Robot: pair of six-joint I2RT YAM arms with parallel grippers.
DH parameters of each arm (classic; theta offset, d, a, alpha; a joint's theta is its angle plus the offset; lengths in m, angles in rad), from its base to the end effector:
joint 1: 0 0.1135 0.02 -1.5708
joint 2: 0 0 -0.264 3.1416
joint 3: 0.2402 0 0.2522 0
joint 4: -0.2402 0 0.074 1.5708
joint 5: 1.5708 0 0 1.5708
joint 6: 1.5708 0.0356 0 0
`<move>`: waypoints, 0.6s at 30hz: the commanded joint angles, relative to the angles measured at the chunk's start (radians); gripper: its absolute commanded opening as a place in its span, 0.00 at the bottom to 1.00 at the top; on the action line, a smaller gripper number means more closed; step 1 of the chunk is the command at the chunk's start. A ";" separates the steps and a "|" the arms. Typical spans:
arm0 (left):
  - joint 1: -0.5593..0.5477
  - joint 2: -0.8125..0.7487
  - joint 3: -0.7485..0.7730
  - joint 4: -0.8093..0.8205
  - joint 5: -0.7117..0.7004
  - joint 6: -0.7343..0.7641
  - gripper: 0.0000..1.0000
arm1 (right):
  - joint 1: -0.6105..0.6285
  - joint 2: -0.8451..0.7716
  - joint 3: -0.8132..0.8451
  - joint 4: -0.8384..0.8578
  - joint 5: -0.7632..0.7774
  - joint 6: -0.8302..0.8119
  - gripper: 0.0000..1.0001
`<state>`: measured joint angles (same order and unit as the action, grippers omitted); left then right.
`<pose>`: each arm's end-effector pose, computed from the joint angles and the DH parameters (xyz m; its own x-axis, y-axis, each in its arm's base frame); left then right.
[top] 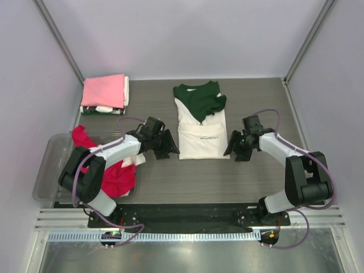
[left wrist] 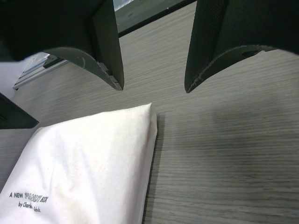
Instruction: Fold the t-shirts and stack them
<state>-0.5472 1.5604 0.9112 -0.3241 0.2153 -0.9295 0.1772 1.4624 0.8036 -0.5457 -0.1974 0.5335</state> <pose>0.2606 -0.1677 0.1873 -0.9119 -0.3611 -0.1950 -0.2003 0.8064 -0.5565 0.2556 0.0529 0.1718 -0.9144 0.3429 -0.2153 0.2590 0.9041 0.3398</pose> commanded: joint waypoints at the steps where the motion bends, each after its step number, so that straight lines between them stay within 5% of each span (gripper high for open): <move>1: -0.007 0.030 -0.015 0.108 0.029 -0.029 0.56 | -0.004 0.013 -0.003 0.118 -0.054 0.011 0.64; 18: -0.023 0.139 -0.061 0.206 0.038 -0.058 0.49 | -0.012 0.107 -0.066 0.201 -0.082 -0.006 0.36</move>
<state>-0.5644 1.6756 0.8646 -0.1677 0.2420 -0.9745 0.1669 1.5398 0.7650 -0.3672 -0.2932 0.5362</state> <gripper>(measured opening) 0.489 0.370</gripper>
